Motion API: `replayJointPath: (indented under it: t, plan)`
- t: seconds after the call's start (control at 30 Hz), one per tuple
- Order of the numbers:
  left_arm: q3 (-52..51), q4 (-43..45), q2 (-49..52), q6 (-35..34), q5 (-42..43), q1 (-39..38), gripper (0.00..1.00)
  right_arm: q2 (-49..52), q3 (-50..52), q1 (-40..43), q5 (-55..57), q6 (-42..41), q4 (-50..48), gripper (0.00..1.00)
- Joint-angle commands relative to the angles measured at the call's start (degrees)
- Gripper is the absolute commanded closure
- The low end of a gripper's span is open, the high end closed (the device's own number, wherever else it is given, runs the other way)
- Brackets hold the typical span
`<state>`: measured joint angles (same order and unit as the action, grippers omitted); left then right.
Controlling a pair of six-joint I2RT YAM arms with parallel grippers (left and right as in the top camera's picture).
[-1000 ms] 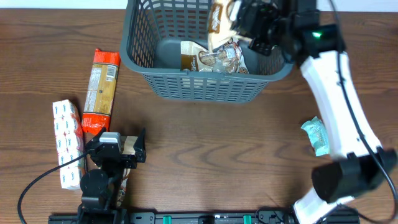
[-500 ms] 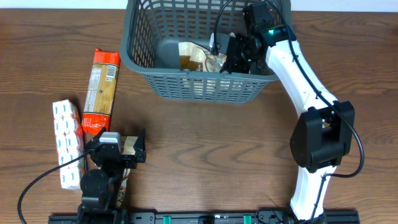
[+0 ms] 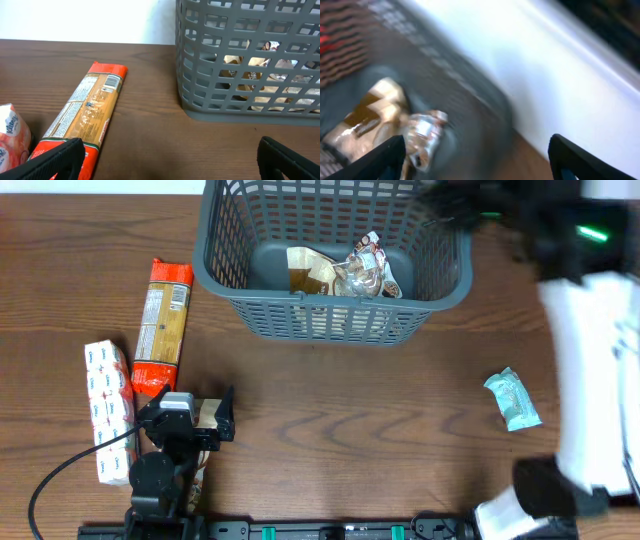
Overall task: Pack container
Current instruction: 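Move the right gripper down and grasp the mint-green packet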
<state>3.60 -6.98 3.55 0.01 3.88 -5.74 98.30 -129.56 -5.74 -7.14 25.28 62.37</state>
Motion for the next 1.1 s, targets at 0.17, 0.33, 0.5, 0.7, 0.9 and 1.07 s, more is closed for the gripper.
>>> replayJointPath:
  t: [0.17,0.33,0.5,0.7,0.9,1.07]
  plan:
    - [-1.5,-0.6,0.1,0.1,-0.4,-0.1,0.01,-2.9,0.6,18.0,6.7,-24.2,25.2,0.37]
    - [-1.5,-0.6,0.1,0.2,-0.4,-0.1,0.02,-3.0,1.2,21.0,6.9,-23.1,35.0,0.4]
    - [-1.5,-0.6,0.1,0.1,-0.4,-0.1,0.02,-8.4,12.5,20.9,3.7,-23.1,34.9,0.4]
    - [-1.5,-0.6,0.1,0.1,-0.4,-0.1,0.01,-17.8,37.0,20.7,4.4,-23.0,32.6,0.39]
    - [-1.5,-0.6,0.1,0.1,-0.4,-0.1,0.01,-24.0,61.6,21.3,5.5,-12.0,16.0,0.36]
    - [-1.5,-0.6,0.1,0.1,-0.4,-0.1,0.01,-22.1,71.9,22.9,9.1,-6.8,2.6,0.33]
